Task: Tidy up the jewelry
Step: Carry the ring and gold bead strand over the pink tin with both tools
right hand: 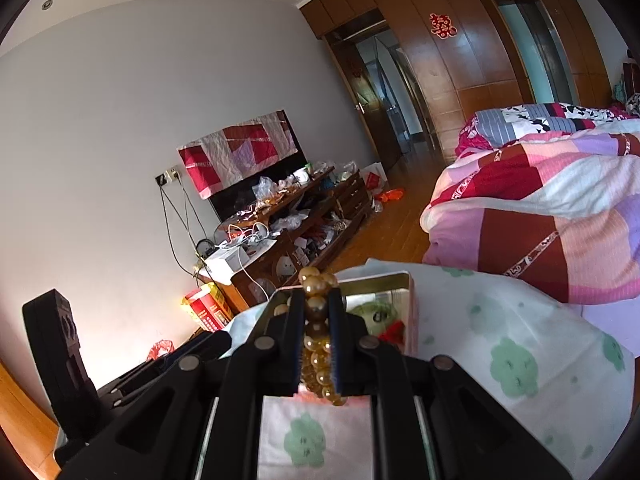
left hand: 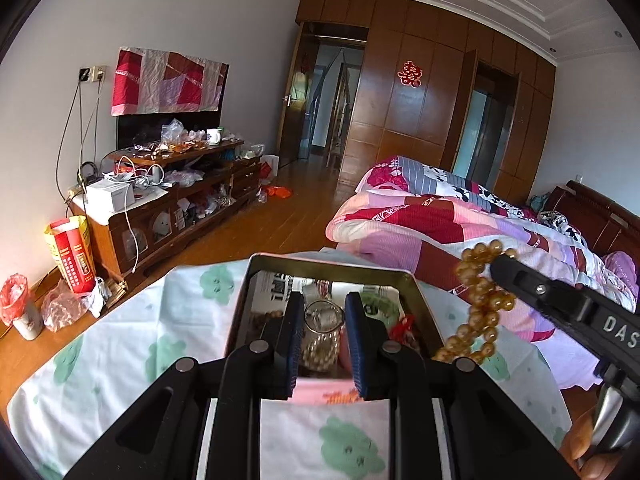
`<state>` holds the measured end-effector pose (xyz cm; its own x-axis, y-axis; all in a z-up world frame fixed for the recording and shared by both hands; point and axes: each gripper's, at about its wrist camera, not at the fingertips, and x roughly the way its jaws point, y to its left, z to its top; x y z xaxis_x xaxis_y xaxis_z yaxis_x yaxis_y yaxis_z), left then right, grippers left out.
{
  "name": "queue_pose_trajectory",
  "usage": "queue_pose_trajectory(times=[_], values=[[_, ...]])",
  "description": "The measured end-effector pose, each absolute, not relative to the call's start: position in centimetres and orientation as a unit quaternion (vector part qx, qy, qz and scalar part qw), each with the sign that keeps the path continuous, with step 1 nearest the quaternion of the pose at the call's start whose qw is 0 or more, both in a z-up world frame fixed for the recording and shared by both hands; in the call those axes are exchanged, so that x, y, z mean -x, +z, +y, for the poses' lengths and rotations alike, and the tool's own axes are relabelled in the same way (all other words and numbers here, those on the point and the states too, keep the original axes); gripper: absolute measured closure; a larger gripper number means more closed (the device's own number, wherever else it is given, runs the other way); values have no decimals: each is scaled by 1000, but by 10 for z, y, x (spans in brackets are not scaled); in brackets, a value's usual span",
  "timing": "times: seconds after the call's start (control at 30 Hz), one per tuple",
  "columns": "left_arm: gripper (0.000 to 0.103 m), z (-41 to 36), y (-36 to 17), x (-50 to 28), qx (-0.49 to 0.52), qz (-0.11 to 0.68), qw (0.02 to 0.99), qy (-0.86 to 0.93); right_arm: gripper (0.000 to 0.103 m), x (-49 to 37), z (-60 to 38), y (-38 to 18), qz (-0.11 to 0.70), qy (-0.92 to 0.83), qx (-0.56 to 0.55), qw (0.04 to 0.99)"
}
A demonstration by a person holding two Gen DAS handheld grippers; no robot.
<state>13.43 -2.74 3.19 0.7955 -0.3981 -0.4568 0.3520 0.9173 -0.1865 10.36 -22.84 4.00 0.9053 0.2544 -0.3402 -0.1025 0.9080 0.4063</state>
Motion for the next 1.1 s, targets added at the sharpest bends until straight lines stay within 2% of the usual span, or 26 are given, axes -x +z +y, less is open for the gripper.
queue_pose_trajectory(times=[0.4,0.57,1.1], values=[[82,-44,18,-182,44,267,944,-189,89,-161,-241,19,219,74,-209,950],[82,-50,4,-201,38,288,941,-172,89,-186,-239,0,252,85,-233,935],[82,-56,-24,-213,-2,340,933,-116,88,-198,-224,-29,301,46,-173,937]])
